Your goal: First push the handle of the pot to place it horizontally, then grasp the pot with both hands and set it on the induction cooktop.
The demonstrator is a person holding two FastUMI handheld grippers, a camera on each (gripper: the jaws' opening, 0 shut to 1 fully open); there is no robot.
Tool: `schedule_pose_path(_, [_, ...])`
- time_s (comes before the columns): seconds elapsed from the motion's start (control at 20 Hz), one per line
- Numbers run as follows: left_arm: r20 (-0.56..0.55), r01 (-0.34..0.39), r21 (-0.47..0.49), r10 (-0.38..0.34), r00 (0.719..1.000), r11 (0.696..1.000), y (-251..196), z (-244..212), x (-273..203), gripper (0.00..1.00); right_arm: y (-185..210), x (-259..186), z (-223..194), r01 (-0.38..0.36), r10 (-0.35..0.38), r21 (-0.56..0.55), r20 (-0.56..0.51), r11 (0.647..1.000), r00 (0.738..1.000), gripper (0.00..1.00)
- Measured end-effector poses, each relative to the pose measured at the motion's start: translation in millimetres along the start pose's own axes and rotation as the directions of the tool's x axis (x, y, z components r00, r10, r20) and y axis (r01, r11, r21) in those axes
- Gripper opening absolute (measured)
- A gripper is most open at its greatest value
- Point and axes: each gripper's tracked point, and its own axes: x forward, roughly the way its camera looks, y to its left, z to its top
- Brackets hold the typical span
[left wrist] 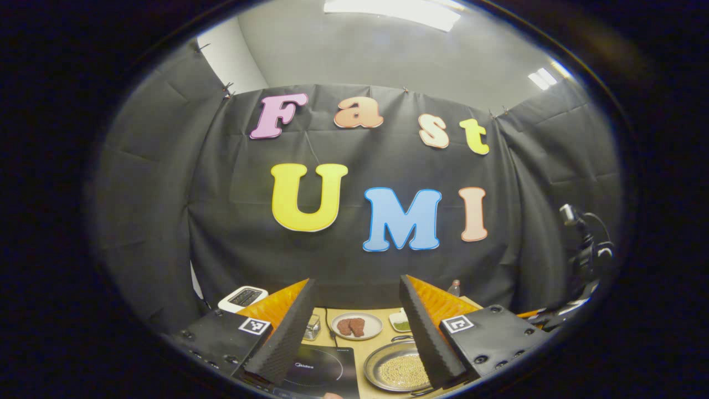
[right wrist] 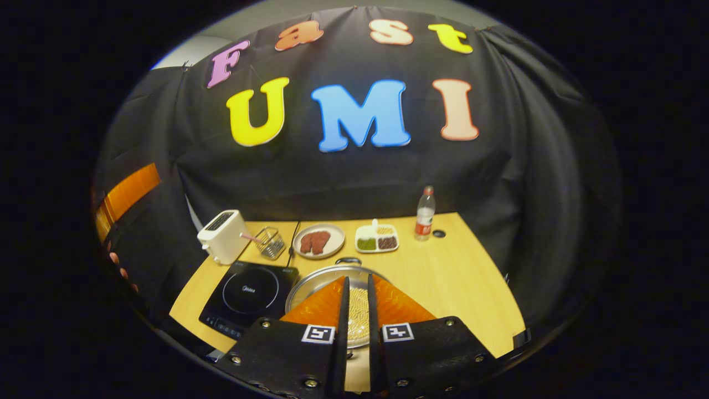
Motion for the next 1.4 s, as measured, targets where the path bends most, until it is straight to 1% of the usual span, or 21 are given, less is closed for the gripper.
schedule_pose_path(0.05, [-0.004,-0.008,0.002,0.008,1.0,1.0,2,-3,1,0.97,1,7,-18,-0.01,0.011,0.021,-0.069,1.0,0.998,0.17])
schedule_pose_path(0.1, [-0.008,-0.014,0.0,0.014,1.0,1.0,2,-5,0,0.97,-1,14,-35,-0.002,0.007,0.038,-0.137,0.999,0.99,0.17])
schedule_pose_path(0.15, [-0.011,-0.019,-0.004,0.019,1.0,1.0,4,-6,0,0.97,3,20,-52,-0.023,0.033,0.058,-0.186,0.998,0.982,0.0])
schedule_pose_path(0.2, [-0.01,-0.028,-0.006,0.028,1.0,1.0,6,-6,-1,0.97,10,24,-64,-0.052,0.066,0.069,-0.233,0.996,0.97,0.06])
schedule_pose_path(0.25, [-0.008,-0.036,-0.007,0.036,0.999,0.999,9,-5,-2,0.97,16,27,-78,-0.071,0.086,0.064,-0.275,0.995,0.958,0.05])
schedule_pose_path(0.3, [-0.005,-0.042,-0.006,0.042,0.999,0.999,12,-5,-4,0.99,20,31,-89,-0.086,0.099,0.056,-0.304,0.995,0.948,0.05])
schedule_pose_path(0.45, [0.002,-0.065,0.008,0.065,0.998,0.998,21,-2,-9,0.99,30,43,-119,-0.155,0.157,0.036,-0.381,0.987,0.911,0.05])
schedule_pose_path(0.55, [0.003,-0.084,0.015,0.084,0.996,0.996,29,-2,-15,0.97,42,52,-138,-0.191,0.199,0.061,-0.433,0.98,0.879,0.05])
schedule_pose_path(0.65, [0.0,-0.107,0.018,0.107,0.994,0.994,37,-2,-22,0.97,55,58,-154,-0.21,0.226,0.086,-0.474,0.974,0.851,0.05])
schedule_pose_path(0.7, [-0.002,-0.116,0.019,0.116,0.993,0.993,40,-3,-25,0.99,60,62,-162,-0.221,0.236,0.091,-0.49,0.971,0.839,0.05])
schedule_pose_path(0.8, [-0.012,-0.142,0.027,0.142,0.99,0.99,50,-6,-31,0.97,73,69,-173,-0.244,0.264,0.107,-0.508,0.964,0.82,0.05])
schedule_pose_path(0.9, [-0.024,-0.161,0.026,0.162,0.987,0.987,57,-11,-35,0.99,81,77,-180,-0.252,0.275,0.116,-0.527,0.961,0.805,0.05])
schedule_pose_path(0.95, [-0.024,-0.171,0.024,0.172,0.985,0.985,61,-10,-38,0.97,87,81,-184,-0.255,0.28,0.123,-0.533,0.959,0.798,0.05])
schedule_pose_path(1.0, [-0.023,-0.18,0.022,0.181,0.983,0.983,64,-11,-42,0.99,90,86,-187,-0.252,0.28,0.126,-0.537,0.959,0.796,0.05])
schedule_pose_path(1.1, [-0.026,-0.199,0.029,0.2,0.979,0.98,71,-11,-47,0.99,96,95,-195,-0.244,0.282,0.143,-0.546,0.959,0.789,0.05])
schedule_pose_path(1.15, [-0.029,-0.205,0.032,0.205,0.978,0.978,74,-10,-48,0.97,99,100,-199,-0.238,0.281,0.15,-0.548,0.96,0.788,0.05])
schedule_pose_path(1.25, [-0.033,-0.215,0.036,0.216,0.976,0.976,79,-11,-51,0.99,98,108,-207,-0.223,0.276,0.163,-0.55,0.961,0.788,0.05])
schedule_pose_path(1.3, [-0.035,-0.219,0.037,0.22,0.975,0.975,80,-13,-52,0.97,100,109,-210,-0.22,0.284,0.181,-0.549,0.958,0.786,0.05])
schedule_pose_path(1.4, [-0.039,-0.222,0.037,0.223,0.974,0.974,81,-14,-54,0.99,101,111,-212,-0.22,0.309,0.225,-0.54,0.949,0.783,0.03])
